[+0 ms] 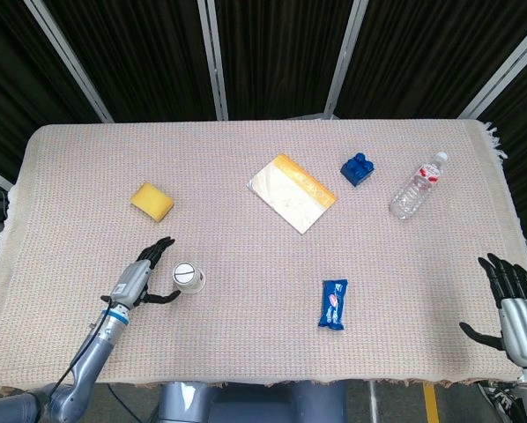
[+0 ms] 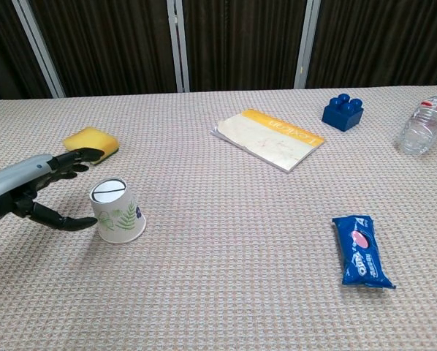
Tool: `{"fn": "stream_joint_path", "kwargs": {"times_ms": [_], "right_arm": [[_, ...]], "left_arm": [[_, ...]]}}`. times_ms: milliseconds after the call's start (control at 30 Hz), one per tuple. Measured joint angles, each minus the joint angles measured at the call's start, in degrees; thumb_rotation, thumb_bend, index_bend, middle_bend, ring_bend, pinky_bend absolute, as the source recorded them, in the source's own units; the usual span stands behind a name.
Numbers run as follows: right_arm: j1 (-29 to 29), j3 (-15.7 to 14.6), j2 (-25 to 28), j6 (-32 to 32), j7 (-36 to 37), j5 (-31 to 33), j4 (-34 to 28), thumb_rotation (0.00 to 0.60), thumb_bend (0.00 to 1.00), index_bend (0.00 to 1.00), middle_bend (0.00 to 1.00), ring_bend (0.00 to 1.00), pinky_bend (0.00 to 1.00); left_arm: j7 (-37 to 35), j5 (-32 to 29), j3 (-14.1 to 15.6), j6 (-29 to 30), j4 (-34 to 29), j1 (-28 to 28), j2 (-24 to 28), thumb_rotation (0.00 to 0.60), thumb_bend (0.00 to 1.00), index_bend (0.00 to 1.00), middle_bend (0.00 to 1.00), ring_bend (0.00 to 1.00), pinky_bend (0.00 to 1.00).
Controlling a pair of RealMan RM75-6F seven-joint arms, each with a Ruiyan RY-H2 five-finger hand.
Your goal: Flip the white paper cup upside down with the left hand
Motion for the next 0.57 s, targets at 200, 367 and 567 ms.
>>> {"fn": "stream_joint_path", "kwargs": {"times_ms": [200, 367, 567], "right_arm": [[0.14, -0.04, -0.17, -0.39, -0.2, 0.16, 0.29, 0.6, 0.05, 0.0, 0.0, 0.0, 0.0], [0.28, -0.02, -0.48, -0.31, -0.96, -0.12, 0.48, 0.6, 0.04, 0.0, 0.0, 0.0, 0.0], [0.46, -0.19, -0.77, -0.65, -1.59, -0.28, 0.49, 0.6, 0.04, 0.0, 0.0, 0.0, 0.0]], "left_arm": [[6.77, 4.55, 0.85, 9.07, -2.01, 2.75, 3.84, 0.6, 0.17, 0.0, 0.0, 0.0, 0.0], [18.75, 5.46, 2.31, 13.97, -5.68, 5.99, 7.82, 0.6, 0.17, 0.0, 0.0, 0.0, 0.0], [31.73, 5.98, 5.46, 23.42, -13.59, 13.08, 14.71, 0.6, 0.12, 0.0, 0.0, 0.0, 0.0]]}}
